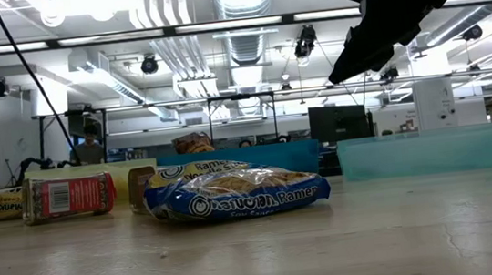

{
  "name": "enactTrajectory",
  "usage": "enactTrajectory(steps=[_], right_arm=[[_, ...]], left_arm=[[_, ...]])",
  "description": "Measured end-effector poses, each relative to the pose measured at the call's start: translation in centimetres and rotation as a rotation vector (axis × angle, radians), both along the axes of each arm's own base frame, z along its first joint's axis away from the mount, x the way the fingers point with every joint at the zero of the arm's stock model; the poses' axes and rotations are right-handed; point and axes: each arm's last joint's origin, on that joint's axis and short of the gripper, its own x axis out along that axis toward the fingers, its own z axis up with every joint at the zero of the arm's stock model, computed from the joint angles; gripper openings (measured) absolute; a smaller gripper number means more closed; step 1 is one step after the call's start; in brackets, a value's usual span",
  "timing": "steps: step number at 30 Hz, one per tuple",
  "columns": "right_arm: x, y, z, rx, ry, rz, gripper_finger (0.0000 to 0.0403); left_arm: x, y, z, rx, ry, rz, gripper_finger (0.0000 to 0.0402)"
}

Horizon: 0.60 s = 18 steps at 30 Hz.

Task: Pick & Place Food Item
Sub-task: Put the gold seasoning bottle into the blue bin

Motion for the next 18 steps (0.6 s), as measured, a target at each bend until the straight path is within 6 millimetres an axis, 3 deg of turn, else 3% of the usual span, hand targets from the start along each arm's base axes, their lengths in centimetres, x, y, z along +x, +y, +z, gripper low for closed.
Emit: enactTrajectory(steps=[9,16,18], right_arm=[[0.00,0.00,0.00,0.000,0.000,0.000,0.0189],[0.00,0.00,0.00,0.000,0.000,0.000,0.0190],[0.00,0.00,0.00,0.001,0.000,0.000,0.0189]], left_arm=[[0.16,-0.29,-0.59,0.011,0.019,-0.044,0.0359],[0.34,-0.57,-0.58,-0.019,0.004,-0.028,0.0281],[0.38,-0.62,-0.57,-0.024,0.002,-0.023,0.0279]])
